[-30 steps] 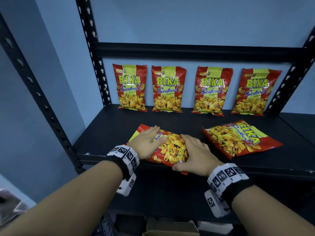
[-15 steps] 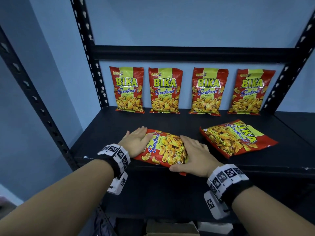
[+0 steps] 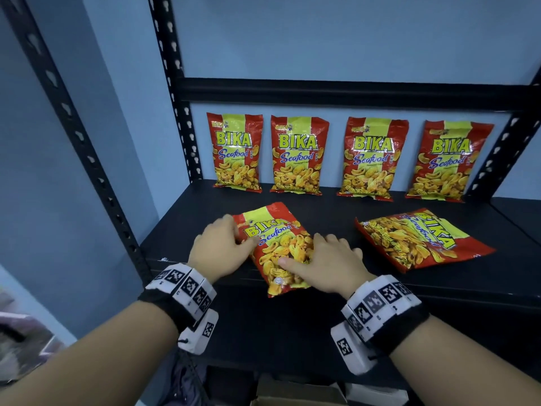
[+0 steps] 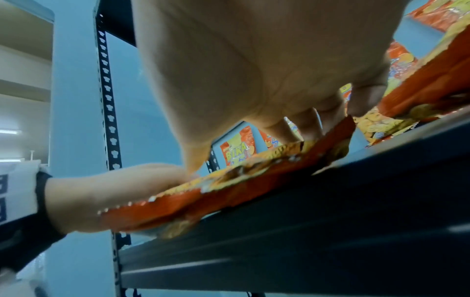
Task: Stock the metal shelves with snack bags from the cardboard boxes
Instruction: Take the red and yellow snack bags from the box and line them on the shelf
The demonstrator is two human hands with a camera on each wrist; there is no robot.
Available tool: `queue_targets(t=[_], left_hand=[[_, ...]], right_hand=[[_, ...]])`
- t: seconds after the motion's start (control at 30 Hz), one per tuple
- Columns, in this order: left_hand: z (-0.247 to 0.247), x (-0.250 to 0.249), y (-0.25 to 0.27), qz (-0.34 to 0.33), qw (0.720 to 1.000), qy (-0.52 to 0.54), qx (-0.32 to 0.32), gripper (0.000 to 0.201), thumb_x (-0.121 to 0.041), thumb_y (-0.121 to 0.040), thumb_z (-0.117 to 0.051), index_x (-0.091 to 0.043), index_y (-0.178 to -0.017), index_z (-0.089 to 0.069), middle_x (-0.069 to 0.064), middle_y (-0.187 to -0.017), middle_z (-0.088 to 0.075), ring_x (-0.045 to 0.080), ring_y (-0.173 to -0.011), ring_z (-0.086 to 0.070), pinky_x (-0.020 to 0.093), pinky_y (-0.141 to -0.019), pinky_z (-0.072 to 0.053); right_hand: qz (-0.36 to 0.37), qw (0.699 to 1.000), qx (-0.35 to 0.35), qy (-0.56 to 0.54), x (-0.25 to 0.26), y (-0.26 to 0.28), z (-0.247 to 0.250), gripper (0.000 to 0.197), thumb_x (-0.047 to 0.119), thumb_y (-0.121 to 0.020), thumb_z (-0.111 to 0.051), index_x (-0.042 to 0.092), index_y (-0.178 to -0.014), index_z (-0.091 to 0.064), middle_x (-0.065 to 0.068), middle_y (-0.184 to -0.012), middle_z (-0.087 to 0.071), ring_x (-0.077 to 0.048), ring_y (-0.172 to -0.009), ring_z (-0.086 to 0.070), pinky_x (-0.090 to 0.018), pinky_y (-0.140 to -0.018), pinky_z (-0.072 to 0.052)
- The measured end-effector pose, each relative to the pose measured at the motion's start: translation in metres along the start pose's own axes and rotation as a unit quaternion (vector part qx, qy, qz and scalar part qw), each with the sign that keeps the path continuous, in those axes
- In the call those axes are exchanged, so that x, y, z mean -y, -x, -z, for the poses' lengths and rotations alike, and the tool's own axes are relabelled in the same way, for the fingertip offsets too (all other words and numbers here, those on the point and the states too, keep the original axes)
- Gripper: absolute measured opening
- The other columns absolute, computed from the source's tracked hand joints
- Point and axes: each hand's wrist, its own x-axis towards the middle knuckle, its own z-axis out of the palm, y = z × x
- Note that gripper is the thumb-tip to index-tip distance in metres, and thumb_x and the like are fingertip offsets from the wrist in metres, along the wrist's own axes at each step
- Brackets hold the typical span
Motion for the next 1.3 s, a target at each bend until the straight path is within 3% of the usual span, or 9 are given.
queue_targets(t=[0.07, 0.17, 0.27, 0.43, 0.57, 0.63, 0.8, 1.03, 1.3], left_hand=[[0.001, 0.002, 0.007, 0.032, 0.995, -0.017, 0.092, 0.059, -0.079, -0.086, -0.051, -0.021, -0.081, -0.053, -0.003, -0.08, -0.064, 0.017, -0.077, -0.062, 0.036, -0.069, -0.051], [0.002, 0.003, 0.01, 0.03, 0.987, -0.004, 0.16, 0.069, -0.085, -0.085, -0.045, -0.018, -0.084, -0.06, 0.0, -0.079, -0.068, 0.015, -0.077, -0.065, 0.035, -0.071, -0.052], [0.007, 0.003, 0.005, 0.032, 0.981, 0.034, 0.186, 0.063, -0.075, -0.085, -0.06, -0.013, -0.095, -0.064, 0.003, -0.088, -0.072, 0.015, -0.078, -0.064, 0.033, -0.07, -0.05], [0.016, 0.006, -0.007, 0.042, 0.967, 0.149, 0.202, 0.054, -0.055, -0.081, -0.08, -0.013, -0.106, -0.06, 0.009, -0.087, -0.072, 0.014, -0.073, -0.061, 0.031, -0.068, -0.048], [0.024, 0.011, -0.014, 0.033, 0.959, 0.234, 0.157, 0.055, -0.033, -0.072, -0.093, -0.014, -0.106, -0.053, 0.005, -0.081, -0.068, 0.011, -0.069, -0.06, 0.024, -0.062, -0.049], [0.024, 0.016, -0.017, 0.027, 0.946, 0.283, 0.154, 0.064, -0.023, -0.068, -0.096, -0.014, -0.114, -0.052, 0.006, -0.092, -0.071, 0.014, -0.073, -0.067, 0.032, -0.071, -0.056], [0.02, 0.022, -0.01, -0.053, 0.926, 0.325, 0.185, 0.066, 0.001, -0.07, -0.091, -0.018, -0.126, -0.062, 0.001, -0.116, -0.076, 0.02, -0.108, -0.072, 0.042, -0.1, -0.055], [0.018, 0.022, -0.015, -0.07, 0.931, 0.331, 0.14, 0.068, 0.002, -0.07, -0.09, -0.027, -0.124, -0.06, -0.008, -0.116, -0.076, 0.012, -0.107, -0.072, 0.037, -0.095, -0.058], [0.007, 0.028, -0.019, -0.067, 0.953, 0.269, 0.12, 0.064, -0.016, -0.067, -0.095, -0.037, -0.119, -0.063, -0.016, -0.11, -0.075, 0.005, -0.102, -0.071, 0.043, -0.097, -0.057]], right_hand=[[-0.004, 0.999, 0.022, -0.035, 0.002, -0.006, 0.004, 0.105, 0.091, -0.078, -0.046, 0.016, -0.15, -0.039, -0.007, -0.148, -0.047, -0.03, -0.135, -0.047, -0.05, -0.107, -0.042], [-0.012, 0.984, 0.062, -0.164, 0.001, -0.017, 0.011, 0.062, 0.07, -0.083, -0.065, 0.014, -0.108, -0.057, -0.001, -0.106, -0.067, -0.017, -0.094, -0.065, -0.037, -0.085, -0.056], [-0.023, 0.962, 0.093, -0.257, 0.0, -0.025, 0.016, 0.044, 0.055, -0.086, -0.073, 0.015, -0.078, -0.056, -0.001, -0.071, -0.059, -0.017, -0.063, -0.057, -0.028, -0.057, -0.047], [0.013, 0.93, 0.087, -0.358, -0.001, -0.026, 0.018, 0.034, 0.037, -0.086, -0.082, 0.019, -0.099, -0.057, -0.001, -0.091, -0.067, -0.016, -0.075, -0.063, -0.03, -0.061, -0.051], [0.079, 0.913, 0.008, -0.4, -0.005, -0.031, 0.015, 0.061, 0.035, -0.075, -0.091, 0.029, -0.119, -0.049, -0.005, -0.11, -0.066, -0.021, -0.093, -0.068, -0.038, -0.076, -0.058], [0.105, 0.91, -0.013, -0.4, -0.008, -0.031, 0.015, 0.064, 0.032, -0.073, -0.093, 0.031, -0.118, -0.048, -0.006, -0.11, -0.065, -0.025, -0.095, -0.068, -0.042, -0.085, -0.058], [0.155, 0.913, -0.039, -0.376, -0.013, -0.026, 0.004, 0.061, 0.029, -0.075, -0.089, 0.024, -0.123, -0.053, -0.005, -0.103, -0.063, -0.02, -0.085, -0.058, -0.035, -0.078, -0.051], [0.174, 0.906, -0.089, -0.375, -0.012, -0.035, 0.001, 0.041, 0.024, -0.078, -0.086, 0.026, -0.11, -0.06, -0.006, -0.098, -0.067, -0.03, -0.087, -0.062, -0.049, -0.08, -0.057], [0.186, 0.91, -0.103, -0.357, -0.012, -0.033, -0.007, 0.062, 0.01, -0.085, -0.081, 0.044, -0.127, -0.052, 0.025, -0.11, -0.069, 0.011, -0.092, -0.064, -0.009, -0.079, -0.047]])
